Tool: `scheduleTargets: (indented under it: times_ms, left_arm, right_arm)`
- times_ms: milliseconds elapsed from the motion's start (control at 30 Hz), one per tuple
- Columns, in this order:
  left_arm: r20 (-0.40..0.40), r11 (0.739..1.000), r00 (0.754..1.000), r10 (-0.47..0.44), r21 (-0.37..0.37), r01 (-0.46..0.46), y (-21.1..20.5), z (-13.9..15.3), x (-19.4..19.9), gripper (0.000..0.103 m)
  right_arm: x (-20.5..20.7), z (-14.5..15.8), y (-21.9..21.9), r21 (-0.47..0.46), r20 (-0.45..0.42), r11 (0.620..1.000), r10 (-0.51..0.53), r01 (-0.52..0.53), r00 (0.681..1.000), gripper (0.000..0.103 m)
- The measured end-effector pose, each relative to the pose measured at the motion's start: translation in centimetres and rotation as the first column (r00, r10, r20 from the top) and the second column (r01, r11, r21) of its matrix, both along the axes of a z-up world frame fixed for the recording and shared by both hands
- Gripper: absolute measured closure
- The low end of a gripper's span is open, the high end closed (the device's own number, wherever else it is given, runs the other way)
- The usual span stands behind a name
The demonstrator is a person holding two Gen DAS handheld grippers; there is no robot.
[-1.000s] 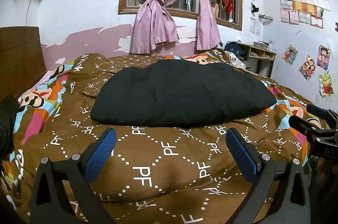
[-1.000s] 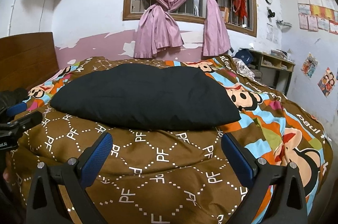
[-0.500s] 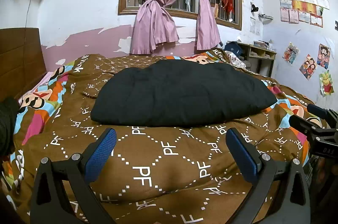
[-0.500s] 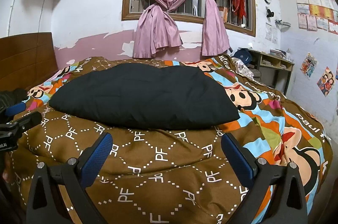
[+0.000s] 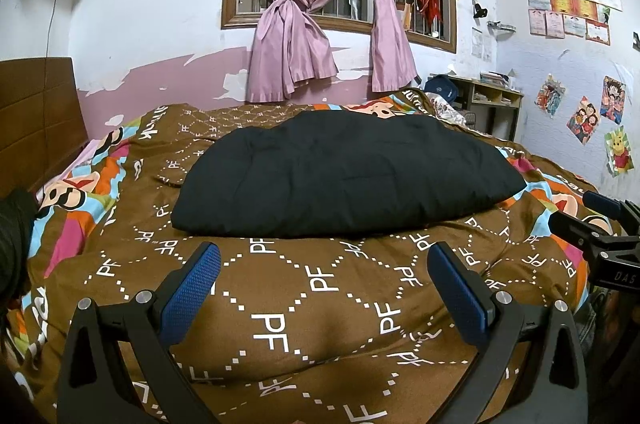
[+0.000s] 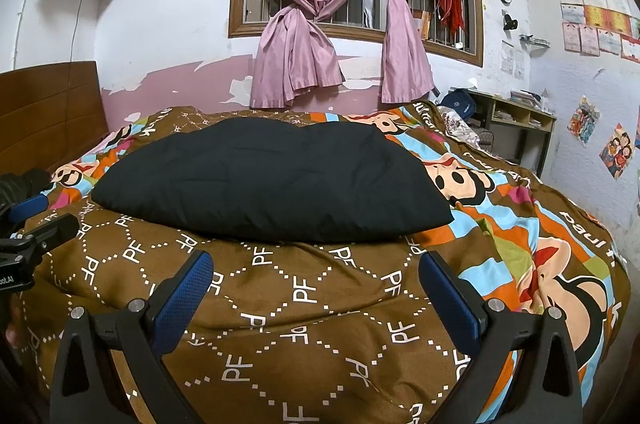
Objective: Fold large clothes
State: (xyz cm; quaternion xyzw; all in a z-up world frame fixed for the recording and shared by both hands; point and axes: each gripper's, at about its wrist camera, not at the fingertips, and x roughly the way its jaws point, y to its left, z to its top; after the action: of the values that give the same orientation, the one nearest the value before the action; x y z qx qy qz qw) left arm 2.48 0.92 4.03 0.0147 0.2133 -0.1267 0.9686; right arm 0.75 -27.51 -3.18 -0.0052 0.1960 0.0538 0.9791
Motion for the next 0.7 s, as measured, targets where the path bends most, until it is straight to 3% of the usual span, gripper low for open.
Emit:
scheduleTargets:
  times_ms: [700]
  left_arm:
    - [0.002, 1.0, 1.0, -0.002, 0.003, 0.002, -0.07, -0.13, -0.06, 0.002]
  right_arm:
    - [0.03, 0.07, -0.07, -0.002, -0.001, 1.0, 0.002, -0.002, 1.0, 0.0]
